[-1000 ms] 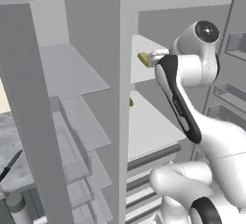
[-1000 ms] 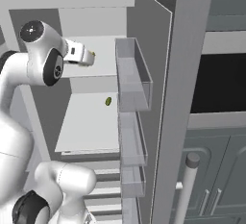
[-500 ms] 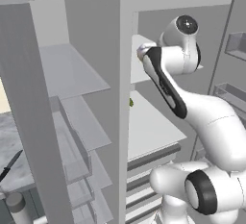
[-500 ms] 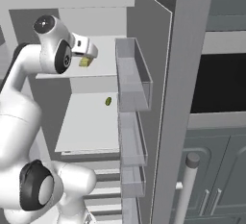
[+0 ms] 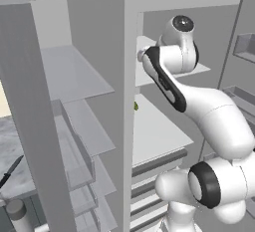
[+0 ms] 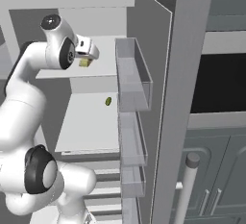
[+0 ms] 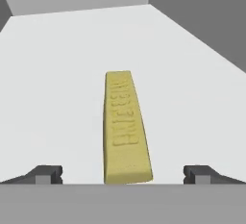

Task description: Retrieve the butter from the fridge and place it on a plate on the dining table. Then retrieve the butter knife by the fridge and place it near the plate.

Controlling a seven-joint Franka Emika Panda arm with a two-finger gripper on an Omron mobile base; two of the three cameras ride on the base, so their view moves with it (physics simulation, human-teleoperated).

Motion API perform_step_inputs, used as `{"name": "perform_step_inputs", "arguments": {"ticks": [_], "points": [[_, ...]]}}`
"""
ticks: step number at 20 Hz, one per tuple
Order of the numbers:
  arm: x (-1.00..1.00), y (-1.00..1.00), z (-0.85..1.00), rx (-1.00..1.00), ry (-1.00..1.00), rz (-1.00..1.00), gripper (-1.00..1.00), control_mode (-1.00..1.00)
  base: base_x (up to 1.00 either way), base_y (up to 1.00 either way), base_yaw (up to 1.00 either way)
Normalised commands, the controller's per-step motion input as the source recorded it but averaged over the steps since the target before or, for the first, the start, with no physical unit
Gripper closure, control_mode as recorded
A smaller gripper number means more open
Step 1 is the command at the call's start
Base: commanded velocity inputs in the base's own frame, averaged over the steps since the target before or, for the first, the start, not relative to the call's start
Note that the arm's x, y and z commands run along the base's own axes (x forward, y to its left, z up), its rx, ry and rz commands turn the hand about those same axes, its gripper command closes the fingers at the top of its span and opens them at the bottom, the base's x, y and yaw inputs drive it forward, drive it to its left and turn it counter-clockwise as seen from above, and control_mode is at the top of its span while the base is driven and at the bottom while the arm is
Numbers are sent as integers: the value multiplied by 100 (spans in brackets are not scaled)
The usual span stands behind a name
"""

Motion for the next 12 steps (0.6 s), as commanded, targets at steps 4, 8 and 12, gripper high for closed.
{"name": "perform_step_inputs", "arguments": {"ticks": [4,8,12], "points": [[17,0,-34,0,1,2,-100,-100,0,0,0],[30,0,-30,0,0,1,-100,-100,0,0,0],[44,0,-21,0,0,0,-100,-100,0,0,0]]}}
